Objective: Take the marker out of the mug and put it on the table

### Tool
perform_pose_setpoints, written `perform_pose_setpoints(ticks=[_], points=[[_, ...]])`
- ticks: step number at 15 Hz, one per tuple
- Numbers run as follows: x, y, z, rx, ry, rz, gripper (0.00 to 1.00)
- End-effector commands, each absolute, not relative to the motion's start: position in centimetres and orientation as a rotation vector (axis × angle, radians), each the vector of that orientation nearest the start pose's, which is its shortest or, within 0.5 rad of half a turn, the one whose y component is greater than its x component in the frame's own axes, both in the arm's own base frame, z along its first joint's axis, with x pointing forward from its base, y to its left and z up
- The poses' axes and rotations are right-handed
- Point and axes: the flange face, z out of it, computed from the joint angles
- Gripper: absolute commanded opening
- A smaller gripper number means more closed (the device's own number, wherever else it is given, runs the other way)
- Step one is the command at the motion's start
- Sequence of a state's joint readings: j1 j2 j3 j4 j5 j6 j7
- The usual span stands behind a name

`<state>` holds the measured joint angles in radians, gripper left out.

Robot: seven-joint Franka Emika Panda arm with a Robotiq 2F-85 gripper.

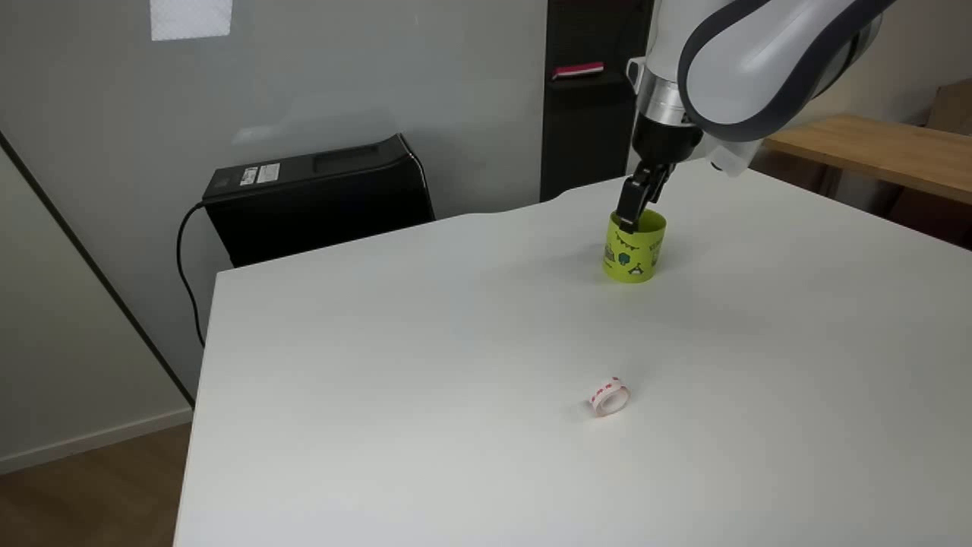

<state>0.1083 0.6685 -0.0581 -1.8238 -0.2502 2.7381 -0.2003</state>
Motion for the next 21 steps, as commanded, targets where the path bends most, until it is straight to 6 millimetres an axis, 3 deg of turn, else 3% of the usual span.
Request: perform_pose_setpoints(ticks=[1,3,10,15,21], points=[[67.6,4.5,18.9,-3.207,-0.731,-0.376,0.63],[67.6,4.5,18.8,-3.207,-0.729,-0.374,0.56],[67.6,4.2,18.6,-3.204,-0.704,-0.365,0.02],[67.2,4.0,20.2,-3.220,-0.706,-0.372,0.04],[65.5,4.0,25.6,-3.203,-0.693,-0.400,0.04]])
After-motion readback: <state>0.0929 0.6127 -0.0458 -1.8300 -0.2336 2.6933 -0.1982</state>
